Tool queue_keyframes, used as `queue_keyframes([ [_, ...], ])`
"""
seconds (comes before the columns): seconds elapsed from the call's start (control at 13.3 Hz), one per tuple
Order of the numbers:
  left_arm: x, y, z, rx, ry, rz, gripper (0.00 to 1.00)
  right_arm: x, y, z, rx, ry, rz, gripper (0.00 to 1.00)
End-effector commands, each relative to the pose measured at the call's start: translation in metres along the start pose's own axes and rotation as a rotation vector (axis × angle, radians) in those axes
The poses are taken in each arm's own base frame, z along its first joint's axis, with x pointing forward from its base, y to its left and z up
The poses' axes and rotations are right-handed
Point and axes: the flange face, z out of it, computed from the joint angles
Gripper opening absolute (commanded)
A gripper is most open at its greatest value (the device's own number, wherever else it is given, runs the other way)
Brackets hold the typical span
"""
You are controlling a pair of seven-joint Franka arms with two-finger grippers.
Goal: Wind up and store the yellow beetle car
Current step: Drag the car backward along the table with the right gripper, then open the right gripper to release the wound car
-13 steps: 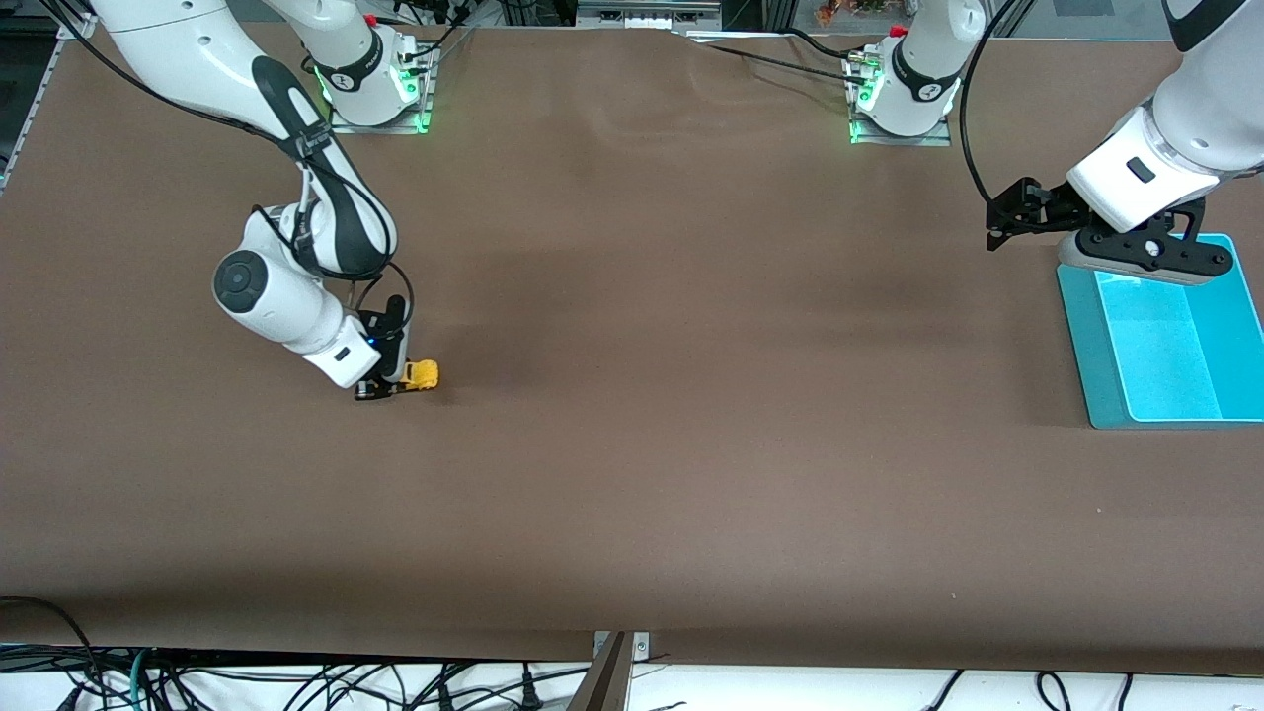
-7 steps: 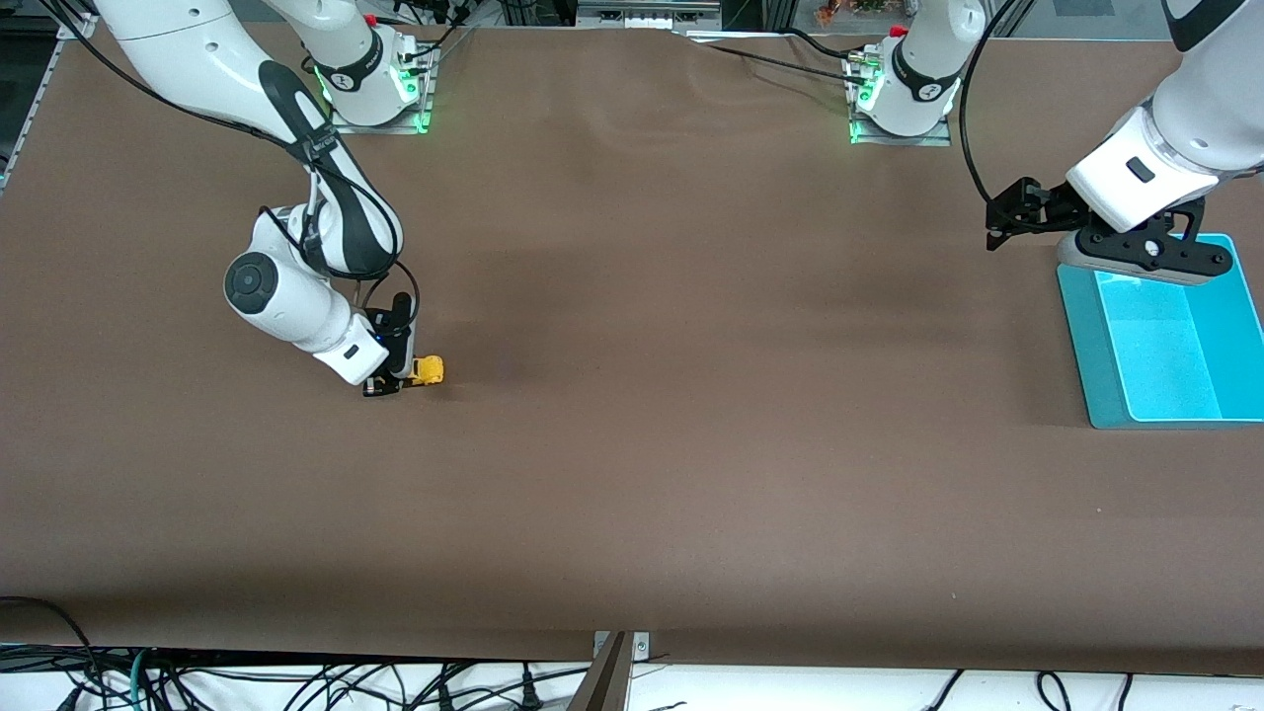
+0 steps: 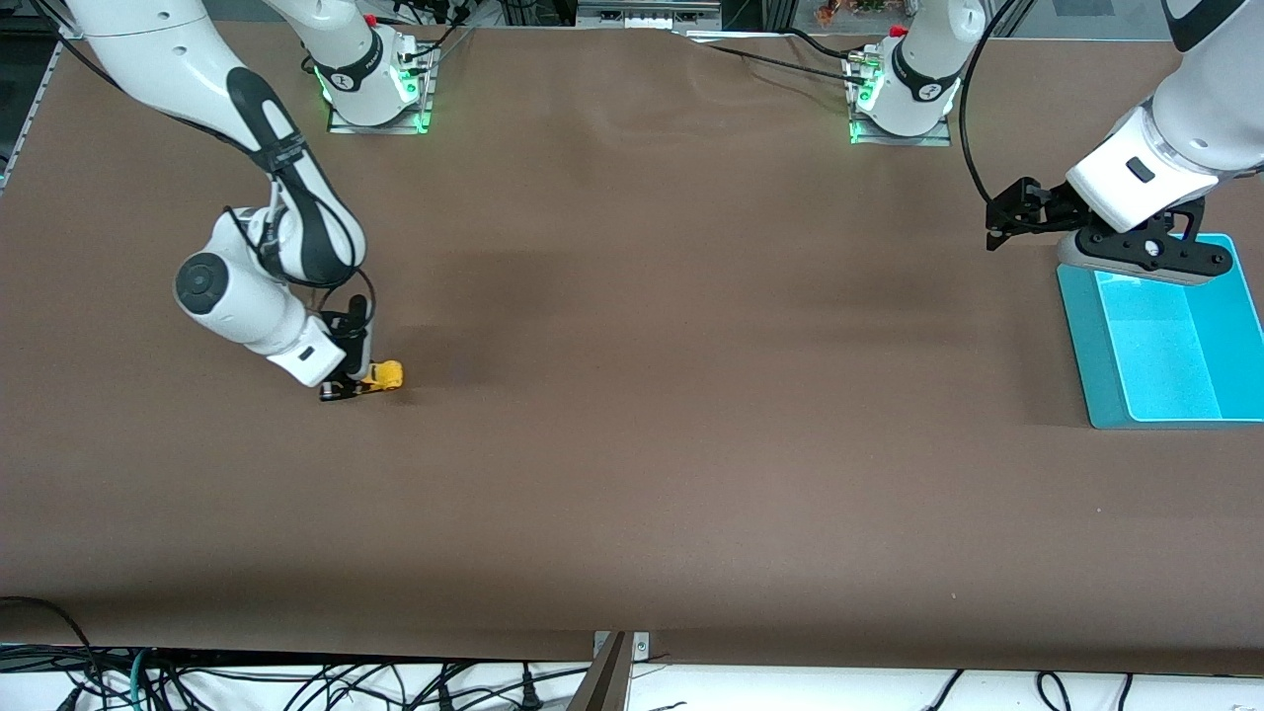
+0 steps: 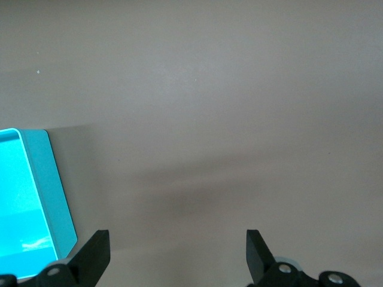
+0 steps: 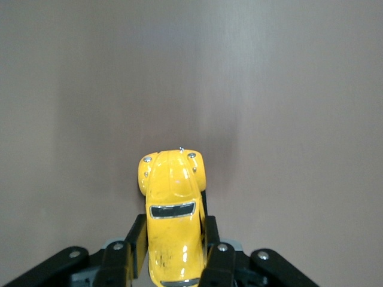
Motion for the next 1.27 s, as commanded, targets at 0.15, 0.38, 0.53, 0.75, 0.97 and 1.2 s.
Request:
queue_keyframes([
  [0.15,-0.001,0.001,-0.006,0.009,-0.002,-0.002,1.00,-0.081,-0.019,0.015,0.016,-0.017,0.069,0.10],
  [0.38,-0.001,0.001,-0.006,0.009,-0.002,-0.003,1.00,-0.102,-0.023,0.009,0.029,-0.027,0.101,0.09],
  [0.53,-0.001,0.001,-0.006,0.009,-0.002,-0.002,1.00,-0.102,-0.022,0.005,0.032,-0.024,0.105,0.10],
  [0.75,-0.001,0.001,-0.006,0.009,-0.002,-0.002,1.00,-0.100,-0.018,-0.001,0.027,-0.018,0.116,0.31],
  [0.97,-0.001,0.001,-0.006,0.009,-0.002,-0.003,1.00,-0.095,-0.005,-0.014,0.026,-0.006,0.152,1.00],
  [1.2,-0.001,-0.001,-0.005,0.009,-0.004,-0.005,1.00,-0.076,0.023,-0.050,0.061,0.016,0.141,1.00],
])
